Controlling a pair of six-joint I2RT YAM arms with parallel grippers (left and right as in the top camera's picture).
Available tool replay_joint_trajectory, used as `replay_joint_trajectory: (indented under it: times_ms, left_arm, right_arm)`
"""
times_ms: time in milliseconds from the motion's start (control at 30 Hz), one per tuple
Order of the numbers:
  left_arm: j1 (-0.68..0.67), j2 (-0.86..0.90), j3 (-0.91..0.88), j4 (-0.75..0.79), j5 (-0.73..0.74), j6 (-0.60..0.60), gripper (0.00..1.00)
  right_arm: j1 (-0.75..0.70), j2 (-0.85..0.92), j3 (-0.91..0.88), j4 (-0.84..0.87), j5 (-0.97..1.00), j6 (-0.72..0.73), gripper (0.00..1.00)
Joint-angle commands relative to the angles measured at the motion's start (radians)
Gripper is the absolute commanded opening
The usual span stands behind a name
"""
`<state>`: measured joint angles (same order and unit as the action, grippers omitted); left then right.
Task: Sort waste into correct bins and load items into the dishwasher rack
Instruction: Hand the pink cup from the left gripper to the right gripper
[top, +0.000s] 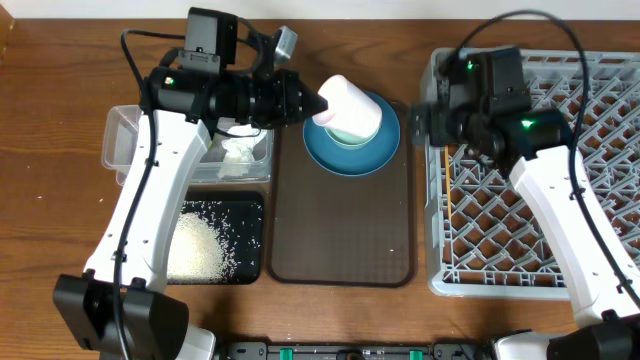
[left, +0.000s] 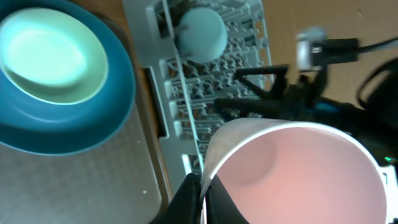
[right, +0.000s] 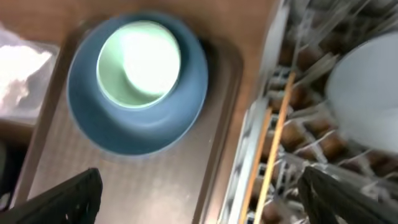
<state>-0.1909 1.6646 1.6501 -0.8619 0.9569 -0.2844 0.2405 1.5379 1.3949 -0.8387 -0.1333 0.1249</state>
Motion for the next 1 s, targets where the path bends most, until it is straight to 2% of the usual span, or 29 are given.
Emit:
replay_joint_trajectory:
  times_ms: [0, 67, 167, 367, 433, 467, 567, 633, 767, 967]
  left_arm:
    - [0.005, 0.002, 0.003, -0.013, 0.056, 0.026, 0.06]
    - [0.006, 0.002, 0.003, -0.021, 0.056, 0.031, 0.06]
    - [0.007, 0.002, 0.003, -0.02, 0.056, 0.051, 0.06]
    - [0.011, 0.002, 0.003, -0.021, 0.058, 0.052, 0.06]
    - [0.011, 0.002, 0.003, -0.021, 0.113, 0.066, 0.06]
    - [0.01, 0.002, 0.003, -0.021, 0.188, 0.073, 0.06]
    - [0.0, 0.002, 0.003, -0.015, 0.414, 0.113, 0.06]
    - [-0.007, 0.002, 0.003, -0.015, 0.484, 0.12, 0.07]
    - [-0.039, 0.002, 0.003, -0.016, 0.495, 0.12, 0.07]
    - [-0.099, 0.002, 0.003, 0.029, 0.494, 0.119, 0.07]
  right_arm:
    - [0.001, -0.002, 0.005, -0.016, -0.078, 0.043, 0.99]
    - [-0.017, -0.014, 0.005, -0.023, -0.174, 0.022, 0.98]
    - [-0.071, -0.047, 0.005, 0.005, -0.481, -0.121, 0.93]
    - [-0.208, -0.093, 0.005, -0.013, -0.985, -0.364, 0.96]
    - [-0.238, -0.092, 0.004, -0.052, -1.122, -0.475, 0.99]
    - [-0.246, -0.092, 0.003, -0.079, -1.171, -0.532, 0.99]
    - [-0.255, -0.092, 0.003, -0.172, -1.269, -0.691, 0.99]
    - [-0.251, -0.092, 0.003, -0.214, -1.31, -0.764, 0.99]
    - [-0.229, -0.092, 0.003, -0.231, -1.343, -0.805, 0.99]
    - [-0.167, -0.092, 0.003, -0.226, -1.391, -0.822, 0.93]
